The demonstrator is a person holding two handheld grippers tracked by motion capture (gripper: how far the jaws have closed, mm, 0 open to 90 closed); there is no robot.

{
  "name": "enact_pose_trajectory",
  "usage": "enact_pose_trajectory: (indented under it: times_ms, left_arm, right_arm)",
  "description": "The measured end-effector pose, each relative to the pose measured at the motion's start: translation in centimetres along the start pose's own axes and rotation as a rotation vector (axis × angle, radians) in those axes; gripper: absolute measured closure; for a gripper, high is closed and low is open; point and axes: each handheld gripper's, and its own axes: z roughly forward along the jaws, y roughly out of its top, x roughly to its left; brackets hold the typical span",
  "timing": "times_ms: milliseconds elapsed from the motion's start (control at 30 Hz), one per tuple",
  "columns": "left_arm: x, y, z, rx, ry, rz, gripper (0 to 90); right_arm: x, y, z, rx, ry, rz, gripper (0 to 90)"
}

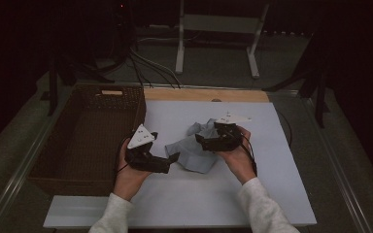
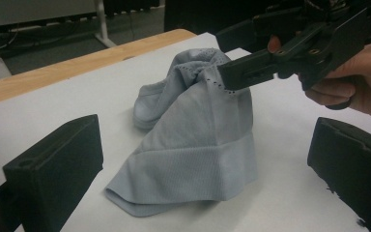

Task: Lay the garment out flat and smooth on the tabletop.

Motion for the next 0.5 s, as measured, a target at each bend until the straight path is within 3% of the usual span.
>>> enact_pose_trajectory:
  times_ms: [167,333,500]
  left_arm:
    - [0.01,0.00,-0.01,0.001,0.000,0.000,0.0]
    - [0.11,-0.01,-0.03,0.001,0.001,-0.001,0.0]
    - [0.09,0.02,-0.07,0.000,0.001,-0.003,0.0]
  right_arm:
    - [0.26,-0.15,0.20,0.032,-0.017,-0.011,26.9]
    - [0.43,-0.44,-0.03,0.075,-0.052,-0.044,51.6]
    - [0.43,-0.59,-0.56,0.090,-0.053,-0.062,68.3]
